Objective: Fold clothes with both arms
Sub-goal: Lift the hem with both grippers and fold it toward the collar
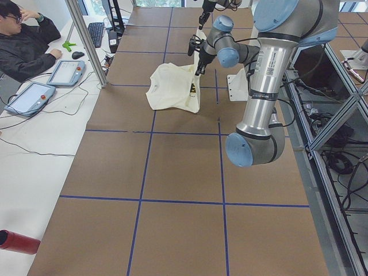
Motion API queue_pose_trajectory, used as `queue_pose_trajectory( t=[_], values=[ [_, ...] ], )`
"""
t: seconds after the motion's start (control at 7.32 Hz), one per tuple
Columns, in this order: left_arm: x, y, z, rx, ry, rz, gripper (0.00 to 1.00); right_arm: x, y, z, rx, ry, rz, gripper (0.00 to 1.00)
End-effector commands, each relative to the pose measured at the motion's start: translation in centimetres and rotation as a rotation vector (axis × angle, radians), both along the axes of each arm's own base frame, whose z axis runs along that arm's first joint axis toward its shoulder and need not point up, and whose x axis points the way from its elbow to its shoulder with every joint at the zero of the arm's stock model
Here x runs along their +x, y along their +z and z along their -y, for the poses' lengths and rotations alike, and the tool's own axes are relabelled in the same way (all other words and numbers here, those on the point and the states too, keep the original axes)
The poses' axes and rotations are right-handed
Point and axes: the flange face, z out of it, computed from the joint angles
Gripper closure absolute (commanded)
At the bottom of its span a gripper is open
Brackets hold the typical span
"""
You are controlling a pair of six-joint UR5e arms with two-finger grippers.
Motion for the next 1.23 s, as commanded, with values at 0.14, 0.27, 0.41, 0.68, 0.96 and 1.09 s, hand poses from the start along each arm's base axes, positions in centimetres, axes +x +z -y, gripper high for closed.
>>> queue_pose_trajectory(
  t=[0.14, 0.27, 0.41, 0.68, 0.96, 1.09],
  values=[
    [3.0, 1.0, 11.6, 0.026, -0.073, 0.129, 1.00, -6.0, 1.1, 11.0, 0.013, 0.046, -0.051, 1.00],
    [6.2, 1.5, 15.0, 0.020, -0.077, 0.144, 1.00, -8.6, 3.4, 14.2, 0.021, 0.062, -0.043, 1.00],
    [8.9, 4.0, 18.1, 0.023, -0.085, 0.143, 1.00, -9.6, 5.5, 17.1, 0.044, 0.067, -0.054, 1.00],
    [12.9, 9.1, 22.3, 0.023, -0.096, 0.153, 1.00, -10.9, 10.1, 21.5, 0.063, 0.056, -0.113, 1.00],
    [14.8, 11.1, 24.4, 0.022, -0.122, 0.190, 1.00, -12.8, 13.1, 23.4, 0.070, 0.058, -0.111, 1.00],
    [15.2, 11.3, 24.2, 0.022, -0.116, 0.190, 1.00, -14.2, 13.2, 24.3, 0.063, 0.055, -0.122, 1.00]
  ],
)
